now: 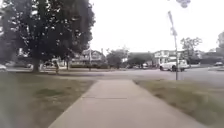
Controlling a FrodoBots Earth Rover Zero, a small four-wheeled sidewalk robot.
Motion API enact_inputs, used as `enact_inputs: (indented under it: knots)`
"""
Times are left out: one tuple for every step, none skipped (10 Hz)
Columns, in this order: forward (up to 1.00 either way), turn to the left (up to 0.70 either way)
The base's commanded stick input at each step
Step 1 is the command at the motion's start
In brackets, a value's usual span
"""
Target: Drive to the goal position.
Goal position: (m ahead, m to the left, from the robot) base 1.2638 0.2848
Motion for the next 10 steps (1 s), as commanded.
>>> enact_inputs:
  knots:
    - [1.0,0.0]
    - [1.0,0.0]
    - [1.0,0.0]
    - [1.0,0.0]
    - [1.0,0.0]
    - [1.0,0.0]
    - [1.0,0.0]
    - [1.0,0.0]
    - [1.0,0.0]
    - [1.0,0.0]
